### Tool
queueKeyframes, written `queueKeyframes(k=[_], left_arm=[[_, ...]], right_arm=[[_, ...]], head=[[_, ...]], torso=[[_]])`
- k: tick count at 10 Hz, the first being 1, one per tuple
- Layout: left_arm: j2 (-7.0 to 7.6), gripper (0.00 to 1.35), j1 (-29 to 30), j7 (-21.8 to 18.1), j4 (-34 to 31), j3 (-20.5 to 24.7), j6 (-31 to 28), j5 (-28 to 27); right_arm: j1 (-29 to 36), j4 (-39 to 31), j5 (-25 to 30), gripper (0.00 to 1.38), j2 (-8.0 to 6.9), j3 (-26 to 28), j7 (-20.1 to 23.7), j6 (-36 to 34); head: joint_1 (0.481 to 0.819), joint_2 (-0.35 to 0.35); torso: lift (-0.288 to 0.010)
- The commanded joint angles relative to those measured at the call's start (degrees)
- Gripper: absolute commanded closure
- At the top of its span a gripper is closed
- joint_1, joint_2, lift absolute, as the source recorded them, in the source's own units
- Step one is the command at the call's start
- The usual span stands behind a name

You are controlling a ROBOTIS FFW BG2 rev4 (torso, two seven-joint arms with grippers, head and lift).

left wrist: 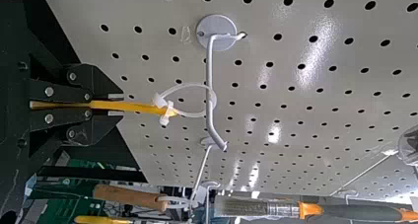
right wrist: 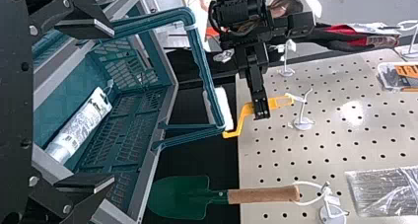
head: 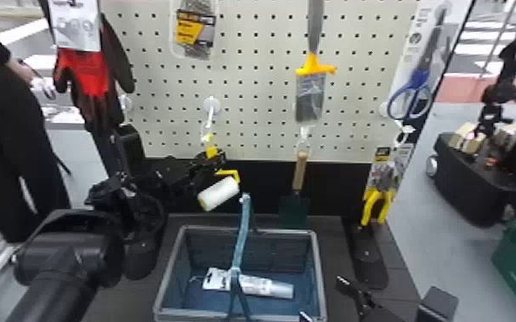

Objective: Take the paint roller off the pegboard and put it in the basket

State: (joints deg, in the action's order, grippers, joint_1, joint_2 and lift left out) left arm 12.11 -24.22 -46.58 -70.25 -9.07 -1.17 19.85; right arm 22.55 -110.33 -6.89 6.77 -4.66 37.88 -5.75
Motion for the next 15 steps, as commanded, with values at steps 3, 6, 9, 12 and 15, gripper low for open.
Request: queueKeyframes(k=[3, 6, 9, 12, 15], left_arm=[[0.02, 1.21, 0.4, 0.6, 0.0, 0.4, 0.5, -0.8], [-0.07, 1.21, 0.5, 0.8, 0.0, 0.5, 0.9, -0.6], [-0.07, 1.21, 2.2, 0.9, -3.7, 2.2, 1.0, -1.8], [-0.42, 1.21, 7.9, 2.6, -13.4, 5.4, -0.1, -4.1], [-1.65, 1.21, 13.2, 3.1, -19.7, 7.1, -0.9, -3.8]], right_arm=[[0.0, -0.1, 0.1, 0.25, 0.00, 0.0, 0.0, -0.4], [0.1, -0.3, 0.1, 0.25, 0.00, 0.0, 0.0, -0.4], [0.2, -0.3, 0.0, 0.25, 0.00, 0.1, 0.0, -0.6], [0.4, -0.1, 0.1, 0.25, 0.00, 0.1, -0.1, -0.8], [0.6, -0.1, 0.0, 0.25, 0.00, 0.2, 0.0, -1.1]], head=[[0.549, 0.000], [0.549, 0.000], [0.549, 0.000], [0.549, 0.000], [0.549, 0.000]], torso=[[-0.100], [-0.100], [-0.100], [-0.100], [-0.100]])
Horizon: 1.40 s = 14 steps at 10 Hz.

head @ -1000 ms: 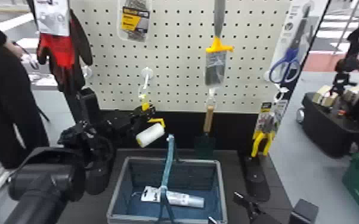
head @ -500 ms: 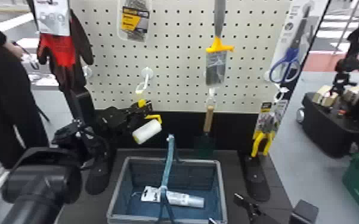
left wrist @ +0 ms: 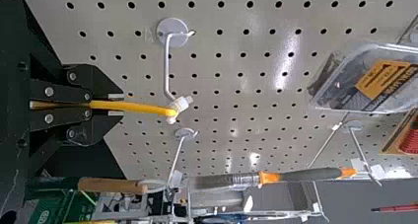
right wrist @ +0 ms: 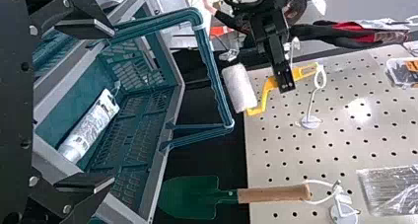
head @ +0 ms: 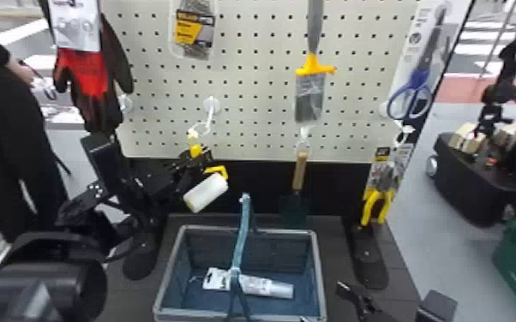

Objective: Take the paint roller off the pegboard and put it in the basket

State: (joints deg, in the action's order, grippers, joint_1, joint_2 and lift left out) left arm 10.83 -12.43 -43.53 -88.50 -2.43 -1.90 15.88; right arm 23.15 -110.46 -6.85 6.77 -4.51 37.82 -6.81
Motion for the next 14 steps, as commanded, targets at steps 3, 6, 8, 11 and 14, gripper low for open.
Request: queueKeyframes(k=[3, 6, 8, 11, 14], left_arm=[[-3.09, 1.21, 7.5, 2.2, -6.5, 3.0, 0.1, 2.0], [-5.12, 1.21, 11.1, 3.8, -8.7, 4.3, -1.5, 3.1], [-6.26, 1.21, 13.1, 4.7, -8.7, 4.9, -2.8, 4.4], [-7.66, 1.21, 14.8, 5.0, -5.7, 4.1, -2.3, 5.6], [-8.10, 1.21, 15.4, 5.1, -0.9, 0.7, 0.1, 7.8]], right_arm=[[0.1, 0.0, -0.1, 0.25, 0.00, 0.0, 0.0, -0.1], [0.4, -0.3, -0.1, 0.25, 0.00, 0.0, 0.0, -0.2], [0.3, -0.4, -0.2, 0.25, 0.09, 0.0, 0.0, -0.2], [0.3, -0.6, -0.2, 0.25, 0.09, 0.0, 0.1, -0.2], [0.3, -0.7, -0.2, 0.25, 0.18, 0.0, 0.0, -0.2]], head=[[0.549, 0.000], [0.549, 0.000], [0.549, 0.000], [0.549, 0.000], [0.549, 0.000]], torso=[[-0.100], [-0.100], [-0.100], [-0.100], [-0.100]])
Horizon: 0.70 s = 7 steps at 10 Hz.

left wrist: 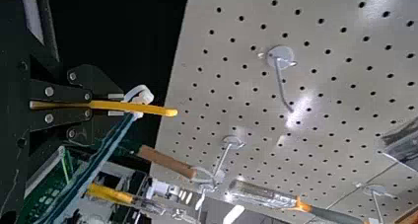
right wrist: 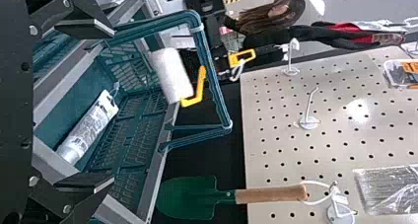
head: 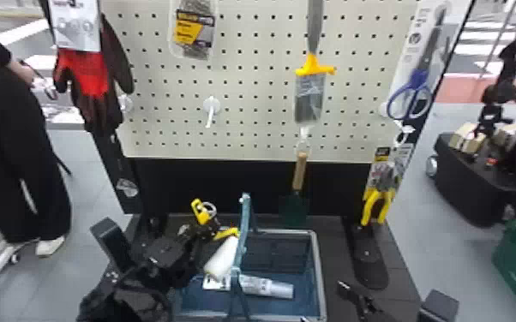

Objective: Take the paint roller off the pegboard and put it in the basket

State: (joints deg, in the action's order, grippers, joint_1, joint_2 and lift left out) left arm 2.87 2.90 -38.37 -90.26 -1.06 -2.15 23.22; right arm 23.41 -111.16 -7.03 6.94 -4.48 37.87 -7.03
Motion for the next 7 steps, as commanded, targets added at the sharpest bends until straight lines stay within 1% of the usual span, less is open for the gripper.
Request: queueKeyframes(k=[1, 2, 3, 4, 5, 6, 7], left_arm=[[-0.14, 1.16, 0.0, 0.8, 1.5, -1.9, 1.5, -0.1], [-0.05, 1.13, -0.3, 1.1, 1.6, -2.3, 1.9, -0.5], [0.03, 0.97, 0.0, 1.5, 1.7, -2.1, 3.6, -0.8], [-0.05, 0.62, 0.2, 2.0, 1.7, -1.8, 4.9, -0.7], [-0.05, 0.41, 0.0, 2.0, 1.7, -1.6, 3.9, -1.2], [0.03, 0.35, -0.3, 2.0, 1.7, -1.4, 2.9, -1.4], [0.12, 0.37, -0.3, 2.0, 1.7, -1.4, 2.2, -1.4]], right_arm=[[0.0, 0.0, 0.0, 0.25, 0.09, 0.0, 0.0, 0.0], [0.0, 0.0, -0.1, 0.25, 0.09, 0.0, 0.0, 0.0], [0.0, 0.0, -0.1, 0.25, 0.09, 0.0, 0.0, -0.1], [0.1, 0.0, -0.3, 0.25, 0.18, 0.0, 0.0, -0.1], [0.1, 0.0, -0.3, 0.25, 0.18, 0.0, 0.0, 0.0], [0.1, 0.0, -0.3, 0.25, 0.18, 0.0, 0.0, -0.1], [0.1, 0.0, -0.3, 0.25, 0.18, 0.0, 0.0, -0.1]], head=[[0.549, 0.000], [0.549, 0.000], [0.549, 0.000], [0.549, 0.000], [0.549, 0.000], [0.549, 0.000], [0.549, 0.000]], torso=[[-0.100], [-0.100], [-0.100], [-0.100], [-0.100], [-0.100], [-0.100]])
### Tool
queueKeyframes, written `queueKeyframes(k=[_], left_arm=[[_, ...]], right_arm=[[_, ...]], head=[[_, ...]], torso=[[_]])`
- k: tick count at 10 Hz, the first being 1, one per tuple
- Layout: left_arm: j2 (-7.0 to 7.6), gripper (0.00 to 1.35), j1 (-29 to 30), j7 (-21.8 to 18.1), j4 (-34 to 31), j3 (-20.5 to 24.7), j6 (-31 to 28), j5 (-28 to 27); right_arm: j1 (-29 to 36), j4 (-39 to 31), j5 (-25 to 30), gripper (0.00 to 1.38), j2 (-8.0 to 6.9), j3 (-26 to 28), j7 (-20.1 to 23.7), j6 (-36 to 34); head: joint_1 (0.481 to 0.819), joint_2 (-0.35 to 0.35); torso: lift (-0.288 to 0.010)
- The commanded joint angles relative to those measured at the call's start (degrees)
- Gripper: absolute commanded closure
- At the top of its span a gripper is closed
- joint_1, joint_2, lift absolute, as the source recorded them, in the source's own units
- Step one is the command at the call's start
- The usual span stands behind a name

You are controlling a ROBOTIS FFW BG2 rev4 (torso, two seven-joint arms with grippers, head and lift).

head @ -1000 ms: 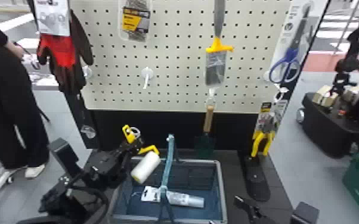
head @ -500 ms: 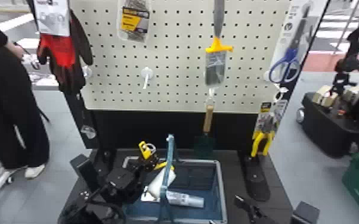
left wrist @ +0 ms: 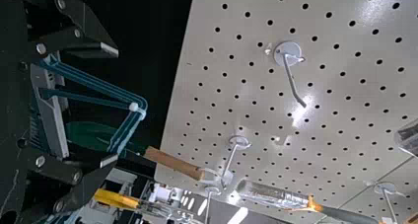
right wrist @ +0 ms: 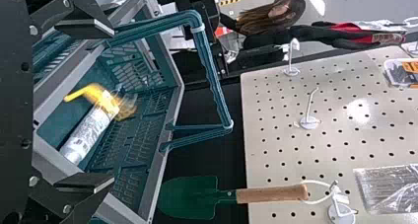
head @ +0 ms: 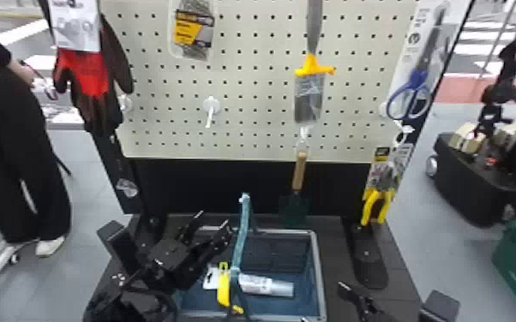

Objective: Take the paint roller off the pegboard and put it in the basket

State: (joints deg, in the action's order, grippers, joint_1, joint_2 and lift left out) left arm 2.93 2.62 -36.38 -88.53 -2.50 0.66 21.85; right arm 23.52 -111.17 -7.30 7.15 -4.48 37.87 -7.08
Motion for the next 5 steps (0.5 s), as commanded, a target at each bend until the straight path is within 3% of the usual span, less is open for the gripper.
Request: queueKeyframes(k=[1, 2, 5], left_arm=[[0.15, 0.44, 0.0, -0.1, 0.0, 0.0, -0.4, -0.2], [0.15, 0.53, -0.1, -0.1, 0.0, 0.0, -0.3, -0.4], [0.15, 0.47, -0.3, -0.2, 0.0, 0.4, -0.6, -0.9]], right_arm=[[0.0, 0.0, -0.1, 0.25, 0.06, 0.0, 0.0, 0.1], [0.0, 0.0, -0.1, 0.25, 0.06, 0.0, 0.0, 0.1], [0.0, 0.0, -0.1, 0.25, 0.06, 0.0, 0.0, 0.0]], head=[[0.549, 0.000], [0.549, 0.000], [0.549, 0.000]], torso=[[-0.100], [-0.100], [-0.100]])
